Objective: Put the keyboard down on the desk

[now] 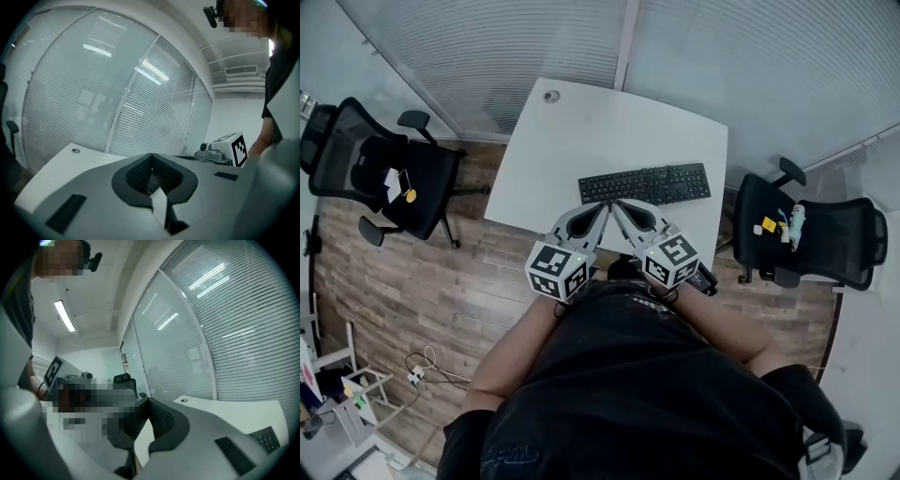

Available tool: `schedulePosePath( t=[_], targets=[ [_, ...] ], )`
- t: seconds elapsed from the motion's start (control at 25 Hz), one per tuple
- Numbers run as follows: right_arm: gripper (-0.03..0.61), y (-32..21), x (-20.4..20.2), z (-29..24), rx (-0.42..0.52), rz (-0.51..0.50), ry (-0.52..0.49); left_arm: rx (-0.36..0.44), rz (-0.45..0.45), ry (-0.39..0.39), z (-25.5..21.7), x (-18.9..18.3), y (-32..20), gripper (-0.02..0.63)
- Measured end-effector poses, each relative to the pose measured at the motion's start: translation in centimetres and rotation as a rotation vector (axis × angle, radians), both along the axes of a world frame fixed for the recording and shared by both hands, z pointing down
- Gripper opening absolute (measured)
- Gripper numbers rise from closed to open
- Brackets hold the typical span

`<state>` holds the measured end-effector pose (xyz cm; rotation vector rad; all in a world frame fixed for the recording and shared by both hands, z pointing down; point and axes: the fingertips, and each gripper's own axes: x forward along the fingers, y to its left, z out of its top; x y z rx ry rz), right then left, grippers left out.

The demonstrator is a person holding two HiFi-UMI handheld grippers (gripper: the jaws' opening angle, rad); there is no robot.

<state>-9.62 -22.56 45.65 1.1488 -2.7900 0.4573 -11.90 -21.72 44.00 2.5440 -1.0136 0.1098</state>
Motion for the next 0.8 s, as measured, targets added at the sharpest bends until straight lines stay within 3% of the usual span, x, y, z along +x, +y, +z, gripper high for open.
schedulePosePath(
  t=[0.8],
  targets=[
    [0.021,2.7,-0.3,-2.6,0.071,-0.022,0.043,0.042,-0.004,0.011,-1.7,-0.3,2.3,0.015]
  ],
)
